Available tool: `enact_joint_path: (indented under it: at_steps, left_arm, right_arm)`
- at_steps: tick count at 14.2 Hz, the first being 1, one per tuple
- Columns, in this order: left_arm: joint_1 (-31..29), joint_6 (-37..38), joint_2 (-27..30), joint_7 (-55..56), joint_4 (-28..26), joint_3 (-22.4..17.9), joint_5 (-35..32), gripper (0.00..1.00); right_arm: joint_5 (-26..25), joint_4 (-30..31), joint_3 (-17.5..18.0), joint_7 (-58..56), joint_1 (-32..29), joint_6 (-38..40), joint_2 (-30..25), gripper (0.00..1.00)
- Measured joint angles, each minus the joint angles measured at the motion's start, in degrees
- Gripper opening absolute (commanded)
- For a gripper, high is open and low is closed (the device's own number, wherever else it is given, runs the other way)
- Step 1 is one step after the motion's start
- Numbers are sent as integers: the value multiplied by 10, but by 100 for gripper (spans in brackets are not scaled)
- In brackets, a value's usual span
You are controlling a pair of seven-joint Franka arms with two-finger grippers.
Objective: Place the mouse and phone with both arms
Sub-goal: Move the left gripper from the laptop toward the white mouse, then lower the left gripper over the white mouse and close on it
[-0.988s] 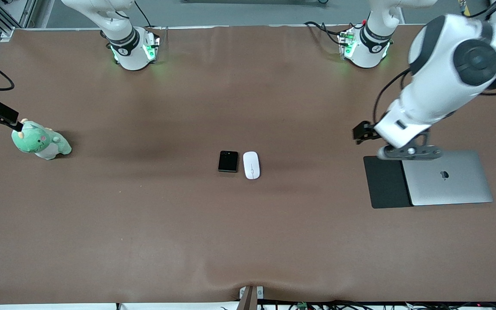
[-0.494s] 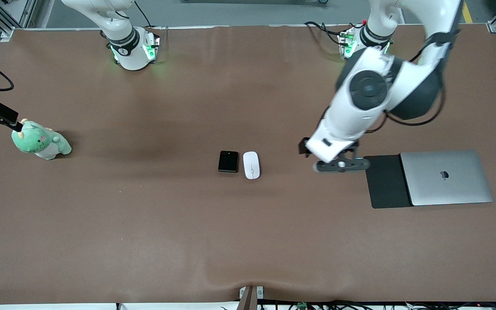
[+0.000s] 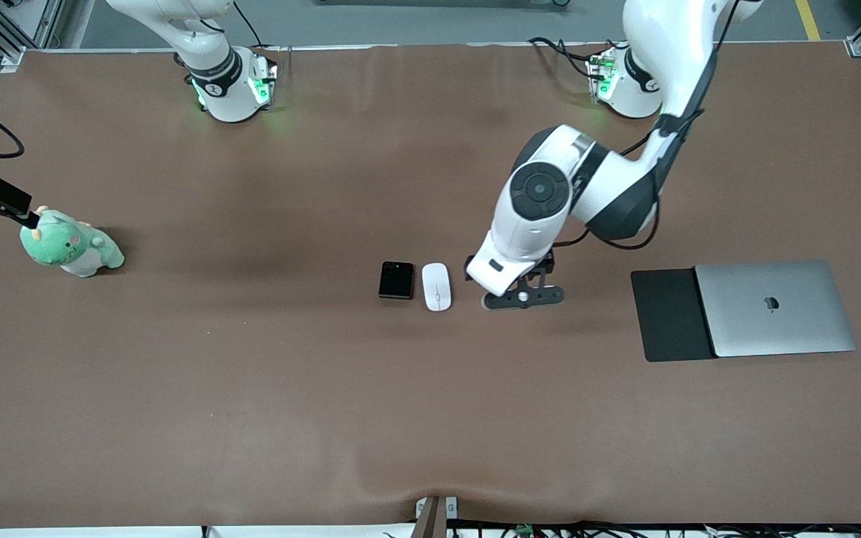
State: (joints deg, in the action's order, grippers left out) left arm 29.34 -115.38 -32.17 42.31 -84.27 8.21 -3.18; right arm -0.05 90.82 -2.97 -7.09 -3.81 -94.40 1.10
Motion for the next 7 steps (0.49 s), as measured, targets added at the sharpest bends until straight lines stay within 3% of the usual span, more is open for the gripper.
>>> enact_joint_path:
  at_steps: [7]
  left_arm:
    - [31,-50,-81,30,54,0,0,100]
  right_arm:
    - [0,0,0,0,0,0,0,100]
